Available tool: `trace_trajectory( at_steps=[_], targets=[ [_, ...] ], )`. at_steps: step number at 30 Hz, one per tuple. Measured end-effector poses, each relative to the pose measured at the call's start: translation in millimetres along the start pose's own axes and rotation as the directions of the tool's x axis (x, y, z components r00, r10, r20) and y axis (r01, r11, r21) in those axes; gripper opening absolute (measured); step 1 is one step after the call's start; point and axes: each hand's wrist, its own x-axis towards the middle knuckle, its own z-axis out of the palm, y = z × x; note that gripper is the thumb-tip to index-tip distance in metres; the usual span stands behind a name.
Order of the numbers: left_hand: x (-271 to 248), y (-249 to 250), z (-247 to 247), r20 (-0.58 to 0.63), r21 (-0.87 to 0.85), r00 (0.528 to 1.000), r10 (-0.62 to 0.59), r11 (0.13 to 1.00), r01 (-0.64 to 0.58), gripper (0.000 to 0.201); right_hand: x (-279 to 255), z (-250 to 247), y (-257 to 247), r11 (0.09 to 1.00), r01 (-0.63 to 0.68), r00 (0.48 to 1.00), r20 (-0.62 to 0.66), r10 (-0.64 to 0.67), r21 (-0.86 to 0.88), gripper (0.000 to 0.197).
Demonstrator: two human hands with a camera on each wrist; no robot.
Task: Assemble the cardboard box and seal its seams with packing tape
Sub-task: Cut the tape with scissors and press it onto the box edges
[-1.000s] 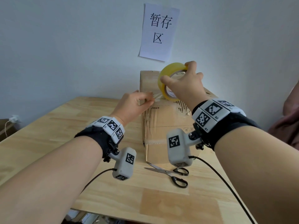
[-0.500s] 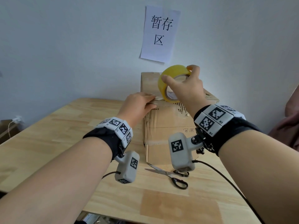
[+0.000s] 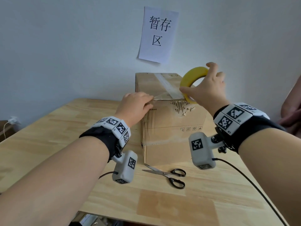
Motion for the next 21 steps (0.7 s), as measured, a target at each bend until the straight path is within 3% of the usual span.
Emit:
trace_trajectory(
  at_steps=[7,15,18,21],
  targets=[
    [1.4,4.4,0.3,0.038,0.095,0.999,-0.009,0.995,0.006,0.040,3.8,5.0,-10.7,0.981,-0.010,0.997,-0.069,0.024,0.193,0.084],
    [-6.1,5.8,3.2,-0.030,0.108,0.999,-0.018,0.994,0.021,0.040,3.6,16.7,-15.1,0.906,-0.196,0.977,-0.001,0.212,0.375,0.069],
    [-6.6,3.6,-0.2,-0.033,0.097,0.999,-0.011,0.995,0.014,0.039,5.8,19.4,-12.3,0.931,-0.123,0.989,-0.038,0.145,0.343,0.078],
    [-7.0,1.6,-3.0,-0.025,0.090,1.000,0.008,0.996,-0.006,0.037,7.3,19.2,-2.4,0.948,-0.076,0.997,0.001,0.080,0.310,0.099]
  ],
)
